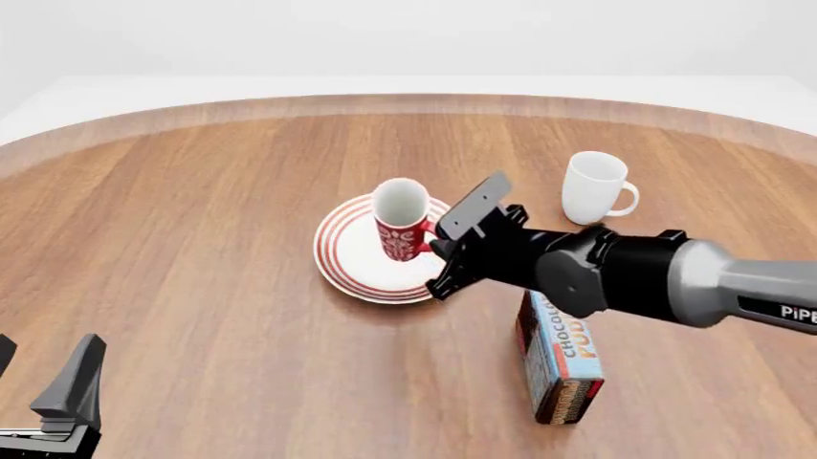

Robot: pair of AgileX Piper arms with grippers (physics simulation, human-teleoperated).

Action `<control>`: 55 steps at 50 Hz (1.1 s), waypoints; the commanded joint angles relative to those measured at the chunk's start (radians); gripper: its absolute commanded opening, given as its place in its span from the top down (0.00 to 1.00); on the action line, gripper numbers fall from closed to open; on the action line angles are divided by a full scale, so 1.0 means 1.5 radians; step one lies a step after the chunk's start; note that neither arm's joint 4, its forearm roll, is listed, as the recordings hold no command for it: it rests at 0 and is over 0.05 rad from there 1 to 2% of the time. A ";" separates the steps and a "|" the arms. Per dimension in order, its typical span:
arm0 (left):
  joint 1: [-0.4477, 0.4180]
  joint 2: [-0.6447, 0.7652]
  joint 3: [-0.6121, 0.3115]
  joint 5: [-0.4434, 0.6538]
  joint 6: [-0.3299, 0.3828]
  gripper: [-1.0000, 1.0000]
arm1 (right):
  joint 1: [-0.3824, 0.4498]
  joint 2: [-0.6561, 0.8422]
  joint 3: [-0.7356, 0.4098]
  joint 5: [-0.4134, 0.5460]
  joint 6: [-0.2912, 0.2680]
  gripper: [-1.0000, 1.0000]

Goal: Pick up the red mug and put it on the plate

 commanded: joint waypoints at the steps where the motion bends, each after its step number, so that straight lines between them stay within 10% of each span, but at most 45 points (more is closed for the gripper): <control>1: 0.000 0.000 0.000 0.000 0.000 0.00 | -0.012 0.038 -0.021 -0.039 -0.002 1.00; 55: 0.000 0.000 0.000 0.000 0.000 0.00 | -0.045 0.185 -0.138 -0.074 0.018 1.00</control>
